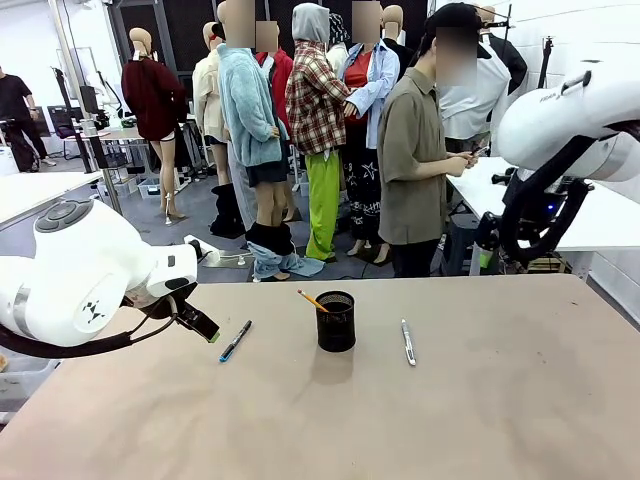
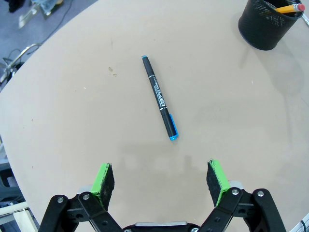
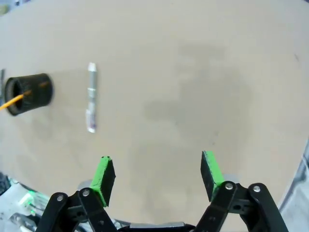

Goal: Place the pens into the pen holder.
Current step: Pick up a writing instrument from the table and place it into the Pen holder.

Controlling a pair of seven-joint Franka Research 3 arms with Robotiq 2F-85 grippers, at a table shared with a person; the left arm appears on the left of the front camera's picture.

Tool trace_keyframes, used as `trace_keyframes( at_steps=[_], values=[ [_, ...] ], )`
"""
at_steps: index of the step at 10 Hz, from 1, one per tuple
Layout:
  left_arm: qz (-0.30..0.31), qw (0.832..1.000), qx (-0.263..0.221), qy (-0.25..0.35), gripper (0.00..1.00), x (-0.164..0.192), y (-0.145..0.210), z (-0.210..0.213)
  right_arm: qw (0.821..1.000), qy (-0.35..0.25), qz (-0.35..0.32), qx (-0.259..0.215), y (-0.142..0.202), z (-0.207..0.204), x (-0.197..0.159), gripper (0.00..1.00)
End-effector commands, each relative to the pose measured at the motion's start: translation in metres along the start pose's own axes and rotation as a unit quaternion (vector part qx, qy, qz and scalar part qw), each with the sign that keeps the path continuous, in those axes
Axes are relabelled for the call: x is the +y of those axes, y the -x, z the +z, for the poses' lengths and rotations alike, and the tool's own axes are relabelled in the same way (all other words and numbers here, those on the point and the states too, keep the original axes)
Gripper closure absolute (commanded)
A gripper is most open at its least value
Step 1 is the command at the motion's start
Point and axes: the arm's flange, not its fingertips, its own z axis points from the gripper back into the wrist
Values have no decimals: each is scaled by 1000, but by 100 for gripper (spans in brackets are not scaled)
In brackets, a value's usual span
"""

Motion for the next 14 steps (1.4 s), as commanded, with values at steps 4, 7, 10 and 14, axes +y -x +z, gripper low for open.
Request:
trace_keyframes(
  at_steps=[4, 7, 10, 14],
  values=[
    [2, 1000, 0, 0, 0, 1, 1, 1, 999, -38, 16, -21, -4, 0, -1, 11],
    [2, 1000, 0, 0, 0, 1, 1, 1, 999, -38, 16, -21, -4, 0, -1, 11],
    [0, 1000, 21, 8, 0, 6, -17, -15, 999, -38, 16, -21, -4, 0, -1, 11],
    [5, 994, 98, 47, 0, 19, -64, -73, 999, -38, 16, -21, -4, 0, -1, 11]
  ],
)
